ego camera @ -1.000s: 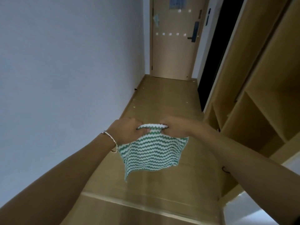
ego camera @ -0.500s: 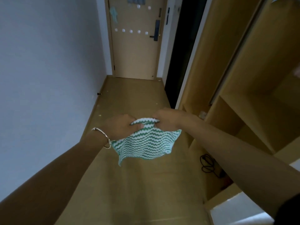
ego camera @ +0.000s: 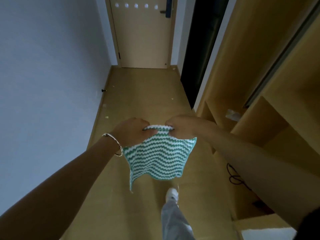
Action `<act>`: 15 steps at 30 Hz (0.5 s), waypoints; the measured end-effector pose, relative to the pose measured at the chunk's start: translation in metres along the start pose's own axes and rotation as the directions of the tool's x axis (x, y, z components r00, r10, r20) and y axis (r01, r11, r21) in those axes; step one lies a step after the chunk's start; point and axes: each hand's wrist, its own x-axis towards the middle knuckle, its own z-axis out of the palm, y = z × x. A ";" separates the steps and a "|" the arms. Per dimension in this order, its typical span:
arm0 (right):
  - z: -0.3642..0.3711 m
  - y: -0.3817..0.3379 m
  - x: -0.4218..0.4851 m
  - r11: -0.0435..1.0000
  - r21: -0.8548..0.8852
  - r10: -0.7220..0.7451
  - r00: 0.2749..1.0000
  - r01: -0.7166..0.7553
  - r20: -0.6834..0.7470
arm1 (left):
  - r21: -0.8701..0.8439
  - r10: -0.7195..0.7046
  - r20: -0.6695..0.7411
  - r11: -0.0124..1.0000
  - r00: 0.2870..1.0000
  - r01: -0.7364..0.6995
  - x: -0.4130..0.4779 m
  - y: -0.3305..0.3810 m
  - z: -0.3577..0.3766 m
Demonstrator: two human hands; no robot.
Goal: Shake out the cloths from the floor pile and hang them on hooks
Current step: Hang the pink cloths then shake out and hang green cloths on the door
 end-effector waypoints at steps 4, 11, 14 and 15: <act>-0.035 0.047 0.065 1.000 0.025 -0.018 1.000 0.017 0.022 | 0.031 -0.015 -0.010 0.999 1.000 0.016 0.079 -0.029 -0.012; -0.109 0.135 0.156 0.997 0.068 -0.043 0.999 0.043 -0.007 | 0.083 -0.055 -0.039 0.995 0.998 0.058 0.215 -0.058 -0.044; -0.132 0.156 0.190 0.997 0.066 -0.051 0.998 0.049 0.023 | 0.106 -0.073 -0.036 0.992 0.997 0.076 0.253 -0.070 -0.054; -0.140 0.161 0.203 0.996 0.070 -0.056 0.998 0.054 0.030 | 0.105 -0.086 -0.036 0.990 0.996 0.090 0.264 -0.076 -0.059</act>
